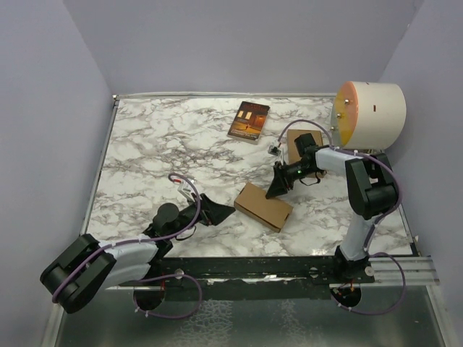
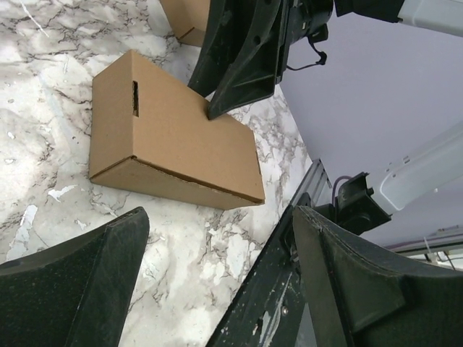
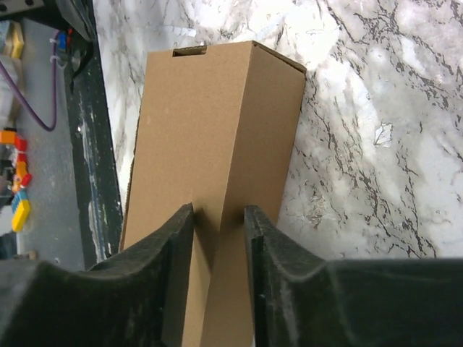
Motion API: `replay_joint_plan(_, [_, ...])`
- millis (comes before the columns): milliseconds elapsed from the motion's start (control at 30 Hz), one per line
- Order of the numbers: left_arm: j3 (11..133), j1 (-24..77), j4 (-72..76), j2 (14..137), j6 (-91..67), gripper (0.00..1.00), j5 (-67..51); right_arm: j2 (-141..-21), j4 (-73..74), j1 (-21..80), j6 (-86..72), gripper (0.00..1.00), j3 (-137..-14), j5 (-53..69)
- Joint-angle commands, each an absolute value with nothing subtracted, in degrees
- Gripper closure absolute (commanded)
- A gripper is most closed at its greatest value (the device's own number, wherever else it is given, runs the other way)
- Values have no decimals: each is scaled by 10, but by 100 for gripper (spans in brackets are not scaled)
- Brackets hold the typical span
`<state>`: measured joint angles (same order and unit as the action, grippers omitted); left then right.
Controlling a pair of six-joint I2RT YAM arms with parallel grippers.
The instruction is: Fold the paper box
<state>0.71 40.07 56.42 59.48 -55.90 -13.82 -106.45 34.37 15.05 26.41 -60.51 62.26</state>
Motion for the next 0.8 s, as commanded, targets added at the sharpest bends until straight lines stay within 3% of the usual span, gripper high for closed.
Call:
replay_joint_plan(0, [-4, 398, 619, 626, -585, 15, -119, -1088, 359, 152, 255, 72, -624, 621])
replay_joint_plan(300, [-3, 414, 627, 648, -597, 11, -78, -1109, 351, 124, 241, 79, -624, 626])
replay_joint_plan(567, [22, 439, 644, 711, -609, 9, -40, -1131, 358, 98, 241, 80, -629, 641])
replay_joint_plan(767, [18, 481, 717, 764, -618, 2, 37, -1141, 356, 95, 240, 80, -629, 641])
